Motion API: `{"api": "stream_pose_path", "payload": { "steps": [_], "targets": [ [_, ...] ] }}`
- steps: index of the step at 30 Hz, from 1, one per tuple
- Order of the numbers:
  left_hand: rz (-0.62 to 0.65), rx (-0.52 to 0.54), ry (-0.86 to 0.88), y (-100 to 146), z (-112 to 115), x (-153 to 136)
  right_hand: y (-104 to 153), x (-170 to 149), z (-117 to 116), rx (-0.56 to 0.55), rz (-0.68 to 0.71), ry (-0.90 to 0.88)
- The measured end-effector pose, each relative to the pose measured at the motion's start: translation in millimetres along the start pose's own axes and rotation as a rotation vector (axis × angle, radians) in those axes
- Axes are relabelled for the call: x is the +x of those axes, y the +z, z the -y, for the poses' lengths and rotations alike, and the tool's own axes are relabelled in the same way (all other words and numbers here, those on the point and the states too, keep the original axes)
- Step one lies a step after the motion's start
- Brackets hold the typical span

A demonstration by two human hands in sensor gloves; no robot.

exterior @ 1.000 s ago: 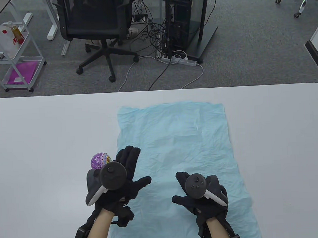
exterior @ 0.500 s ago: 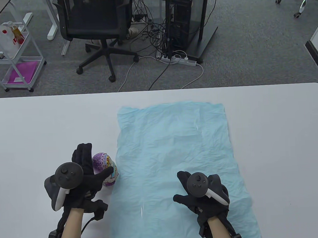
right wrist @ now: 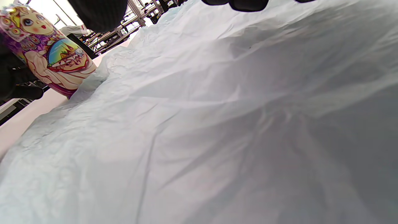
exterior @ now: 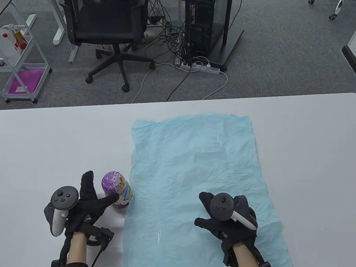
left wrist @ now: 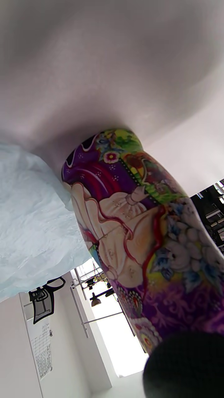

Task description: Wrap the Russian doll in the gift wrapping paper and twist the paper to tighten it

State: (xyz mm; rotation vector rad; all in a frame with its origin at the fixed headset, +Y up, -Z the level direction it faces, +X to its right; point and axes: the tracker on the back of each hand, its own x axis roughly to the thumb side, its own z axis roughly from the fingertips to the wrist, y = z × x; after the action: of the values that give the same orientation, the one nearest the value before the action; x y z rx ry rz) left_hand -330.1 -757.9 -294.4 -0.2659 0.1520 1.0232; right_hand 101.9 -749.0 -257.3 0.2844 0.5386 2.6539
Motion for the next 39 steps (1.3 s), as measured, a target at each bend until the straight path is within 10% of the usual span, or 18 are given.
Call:
{"api": "stream_pose_path", "payload": {
  "steps": [11, 39],
  "targets": [
    [-0.036, -0.151, -0.022, -19.2, 23.8, -6.3, -0.9, -0.6, -0.7, 0.017, -0.007, -0.001],
    [0.086, 0.037, 0.079, -12.0, 24.2, 9.4, -1.0, -1.3, -0.4, 0.021, 0.018, -0.046]
  ]
}}
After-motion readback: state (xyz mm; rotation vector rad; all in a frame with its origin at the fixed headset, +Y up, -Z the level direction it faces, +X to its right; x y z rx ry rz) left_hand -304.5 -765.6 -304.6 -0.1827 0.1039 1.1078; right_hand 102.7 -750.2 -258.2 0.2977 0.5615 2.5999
